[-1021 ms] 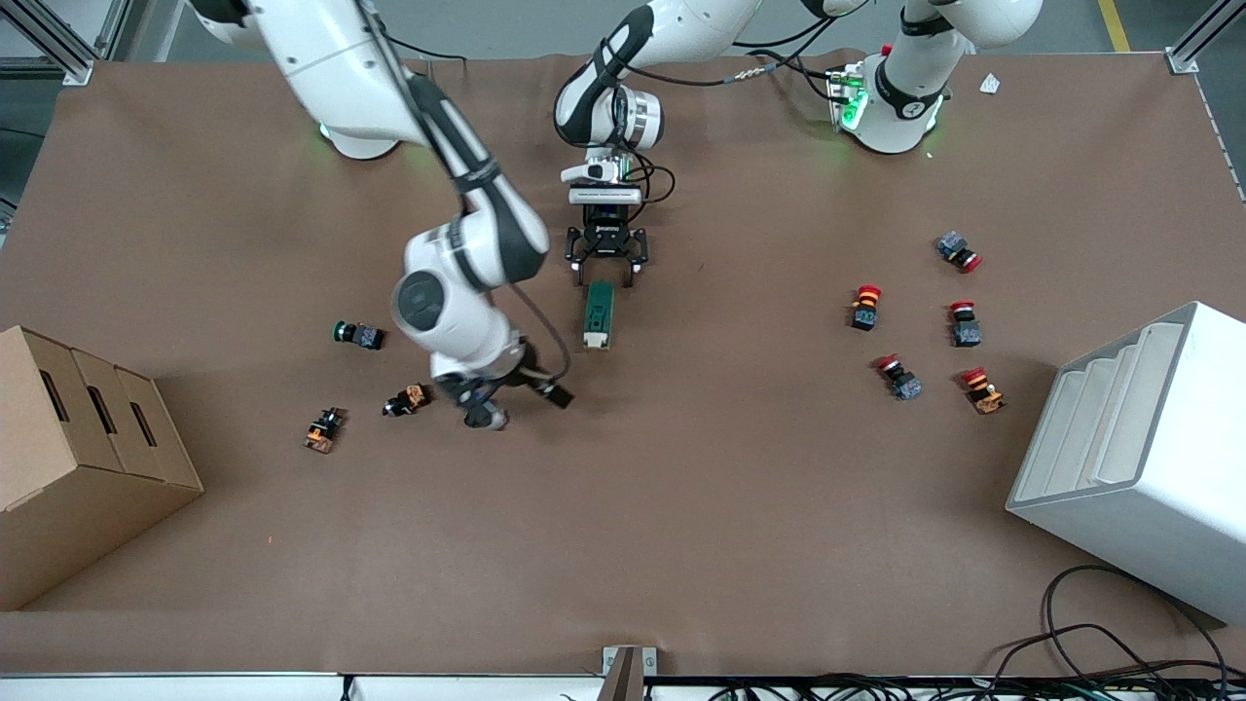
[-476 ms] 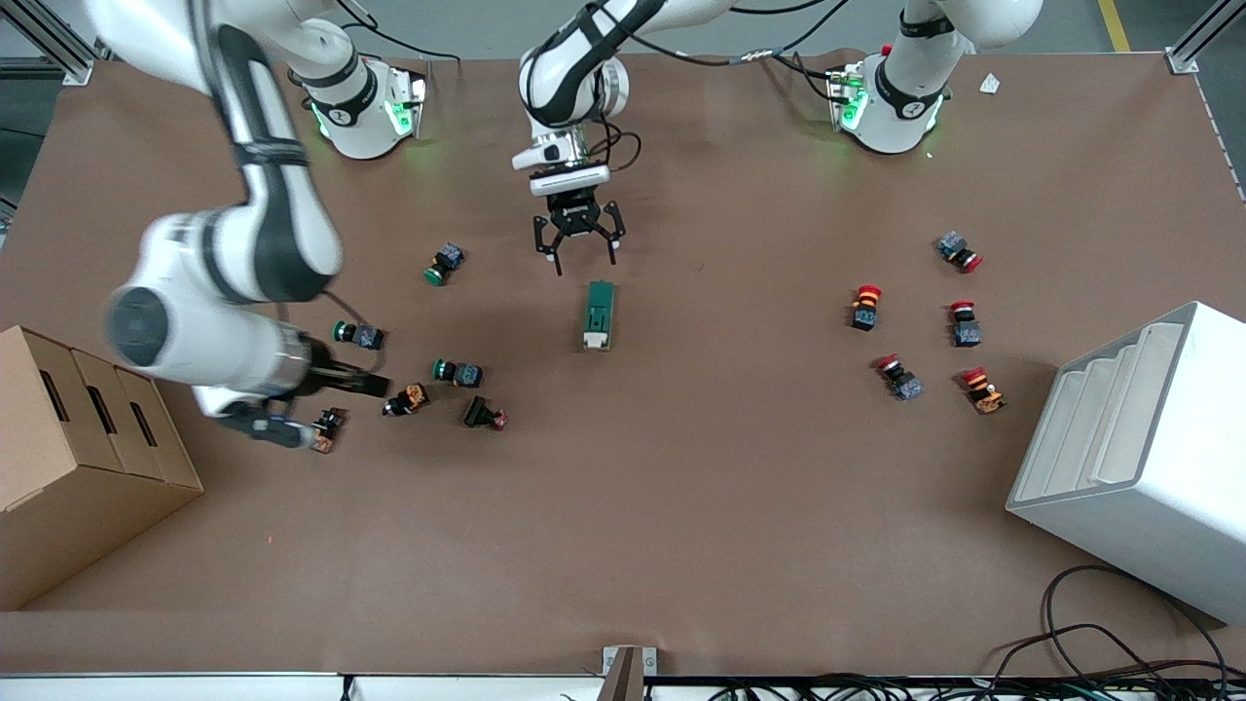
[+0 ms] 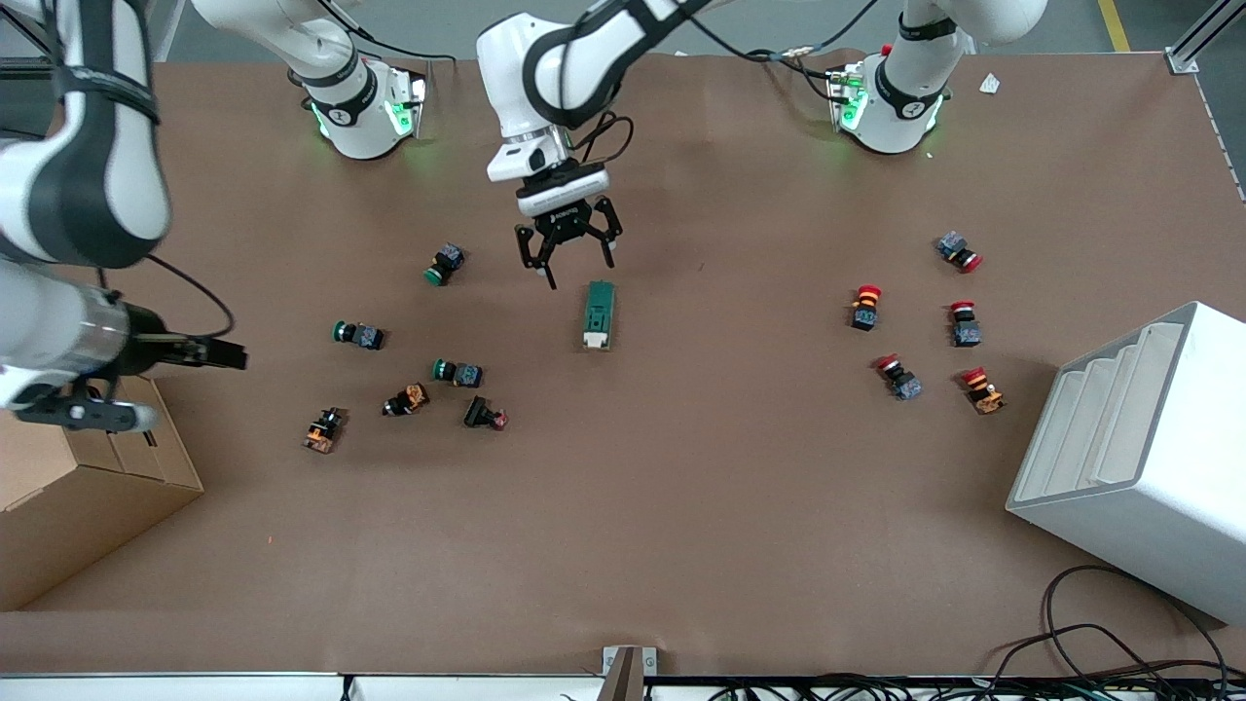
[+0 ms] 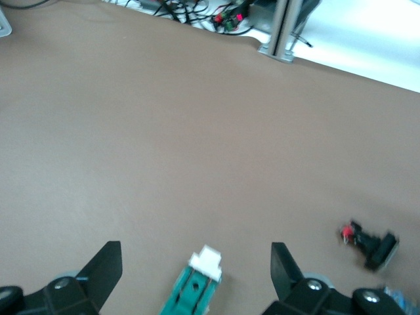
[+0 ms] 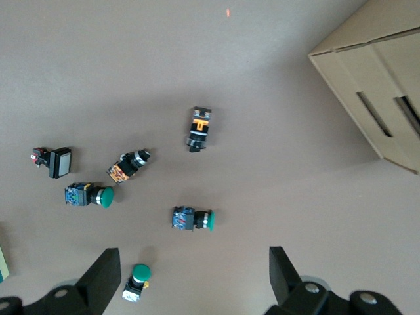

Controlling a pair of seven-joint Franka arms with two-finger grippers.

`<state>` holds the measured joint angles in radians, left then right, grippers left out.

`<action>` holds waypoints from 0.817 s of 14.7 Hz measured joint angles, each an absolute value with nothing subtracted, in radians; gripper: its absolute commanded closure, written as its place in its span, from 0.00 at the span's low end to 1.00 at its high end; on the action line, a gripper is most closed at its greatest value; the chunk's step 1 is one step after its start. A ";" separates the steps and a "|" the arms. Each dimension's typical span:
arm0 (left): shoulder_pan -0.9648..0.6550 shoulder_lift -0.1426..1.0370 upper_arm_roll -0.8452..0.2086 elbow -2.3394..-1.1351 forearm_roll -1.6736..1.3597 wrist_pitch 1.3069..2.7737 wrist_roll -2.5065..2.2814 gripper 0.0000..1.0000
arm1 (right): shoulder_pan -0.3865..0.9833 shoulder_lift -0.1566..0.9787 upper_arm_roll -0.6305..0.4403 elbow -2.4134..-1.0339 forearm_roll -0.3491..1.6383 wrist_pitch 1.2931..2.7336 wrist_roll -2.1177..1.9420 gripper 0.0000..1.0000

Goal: Close load switch with both arms

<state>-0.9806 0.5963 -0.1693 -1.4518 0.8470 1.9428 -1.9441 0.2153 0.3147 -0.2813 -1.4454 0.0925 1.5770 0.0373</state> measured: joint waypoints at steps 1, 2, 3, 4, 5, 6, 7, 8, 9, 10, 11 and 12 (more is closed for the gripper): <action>-0.939 0.572 -0.169 -1.438 0.791 1.943 -1.868 0.00 | 0.193 0.314 -0.273 -1.425 0.091 1.555 0.029 0.00; -0.899 0.550 -0.168 -1.430 0.744 1.943 -1.797 0.00 | 0.168 0.313 -0.259 -1.405 0.087 1.532 0.025 0.00; -0.859 0.529 -0.168 -1.423 0.699 1.943 -1.730 0.00 | 0.140 0.310 -0.236 -1.388 0.075 1.515 0.023 0.00; -0.818 0.511 -0.167 -1.420 0.662 1.943 -1.667 0.00 | 0.109 0.303 -0.200 -1.376 0.058 1.505 0.022 0.00; -0.775 0.495 -0.167 -1.417 0.627 1.943 -1.599 0.00 | 0.076 0.294 -0.156 -1.369 0.038 1.500 0.022 0.00; -0.732 0.480 -0.168 -1.415 0.590 1.944 -1.526 0.00 | 0.046 0.284 -0.111 -1.367 0.019 1.499 0.023 0.00; -0.689 0.464 -0.167 -1.412 0.548 1.946 -1.451 0.00 | 0.021 0.276 -0.073 -1.366 0.009 1.498 0.024 0.00; -0.648 0.446 -0.167 -1.409 0.503 1.947 -1.377 0.00 | 0.003 0.269 -0.049 -1.366 0.005 1.497 0.024 0.00; -0.605 0.425 -0.167 -1.403 0.454 1.947 -1.299 0.00 | -0.009 0.266 -0.031 -1.366 0.003 1.496 0.024 0.00; -0.558 0.398 -0.167 -1.397 0.397 1.942 -1.212 0.00 | -0.020 0.266 -0.018 -1.366 0.002 1.496 0.024 0.00; -0.510 0.365 -0.167 -1.393 0.331 1.919 -1.115 0.00 | -0.031 0.266 -0.004 -1.366 0.001 1.496 0.024 0.00; -0.463 0.330 -0.167 -1.391 0.271 1.877 -1.013 0.00 | -0.044 0.266 0.010 -1.366 0.001 1.496 0.024 0.00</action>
<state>-0.4630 0.3300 -0.1667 -1.3913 0.2714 1.8768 -1.0127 -0.0440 0.2661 0.0101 -1.3662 0.0011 1.4959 0.0241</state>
